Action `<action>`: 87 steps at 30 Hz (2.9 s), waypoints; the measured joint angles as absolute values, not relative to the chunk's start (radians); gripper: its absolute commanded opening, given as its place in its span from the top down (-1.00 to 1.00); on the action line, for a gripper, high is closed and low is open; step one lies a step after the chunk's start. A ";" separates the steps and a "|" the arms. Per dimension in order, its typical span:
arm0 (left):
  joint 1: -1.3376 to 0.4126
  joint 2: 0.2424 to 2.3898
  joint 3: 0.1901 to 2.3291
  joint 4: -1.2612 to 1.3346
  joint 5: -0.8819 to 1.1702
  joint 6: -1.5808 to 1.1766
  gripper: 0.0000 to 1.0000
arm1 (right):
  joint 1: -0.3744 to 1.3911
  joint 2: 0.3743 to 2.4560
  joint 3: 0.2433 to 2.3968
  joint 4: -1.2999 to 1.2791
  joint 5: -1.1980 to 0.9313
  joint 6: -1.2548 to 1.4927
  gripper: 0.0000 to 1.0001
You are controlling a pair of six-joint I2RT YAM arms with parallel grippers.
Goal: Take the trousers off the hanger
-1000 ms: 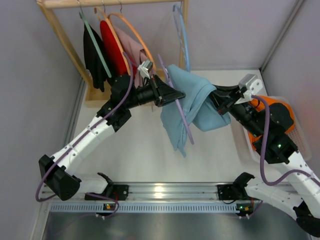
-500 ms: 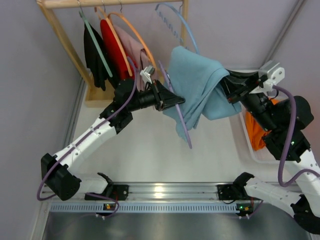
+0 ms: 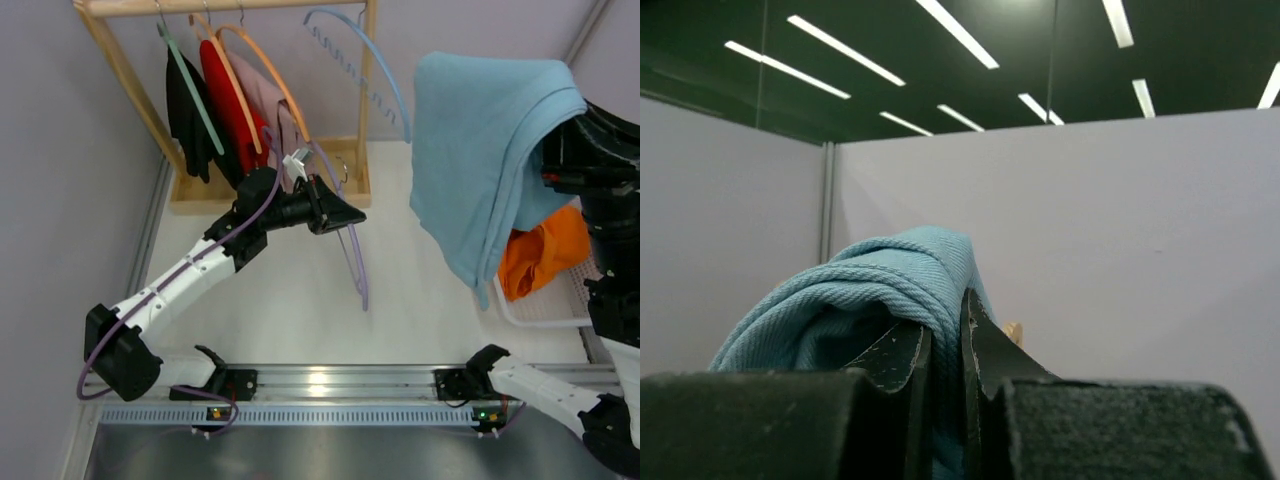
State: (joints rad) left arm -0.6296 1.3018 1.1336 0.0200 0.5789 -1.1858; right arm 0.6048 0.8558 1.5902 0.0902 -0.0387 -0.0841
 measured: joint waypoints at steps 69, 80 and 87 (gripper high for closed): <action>-0.637 1.082 1.005 0.022 0.638 -1.139 1.00 | -0.300 1.235 1.022 0.048 0.495 -0.453 1.00; -0.637 1.102 1.008 0.020 0.660 -1.079 1.00 | -0.297 1.393 1.021 0.005 0.215 -0.265 0.30; -0.637 1.106 1.022 -0.010 0.662 -1.036 1.00 | -0.298 1.338 1.029 -0.135 0.120 -0.203 -0.81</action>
State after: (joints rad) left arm -0.6369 1.1057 1.0222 -0.0105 0.6621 -1.0355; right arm -0.2981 1.3376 1.0294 -0.1349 0.1204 -0.2031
